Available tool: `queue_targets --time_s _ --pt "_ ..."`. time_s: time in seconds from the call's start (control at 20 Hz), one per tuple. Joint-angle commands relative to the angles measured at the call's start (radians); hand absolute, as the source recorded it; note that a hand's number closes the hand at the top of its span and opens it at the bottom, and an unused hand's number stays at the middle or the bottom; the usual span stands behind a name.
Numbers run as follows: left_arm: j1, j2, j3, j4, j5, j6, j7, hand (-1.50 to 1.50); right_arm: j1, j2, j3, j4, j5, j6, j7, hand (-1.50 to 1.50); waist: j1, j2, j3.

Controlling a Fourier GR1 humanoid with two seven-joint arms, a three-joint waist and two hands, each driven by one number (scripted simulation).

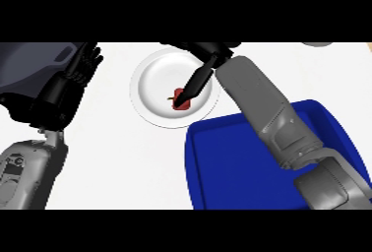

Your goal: Pick the bell pepper from the tray and place it in the plate

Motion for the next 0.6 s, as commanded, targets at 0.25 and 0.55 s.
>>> queue_targets --time_s 0.25,0.55 --pt "0.027 -0.005 -0.001 -0.024 0.001 -0.006 -0.015 0.0 -0.011 -0.171 -0.061 0.052 -0.04 0.132 -0.051 -1.5 0.012 0.02 0.001" --pt "0.006 -0.003 -0.001 -0.035 0.002 -0.009 -0.002 0.0 0.02 -0.256 -0.038 0.04 -0.011 0.203 -0.099 -1.5 0.018 0.029 0.003"
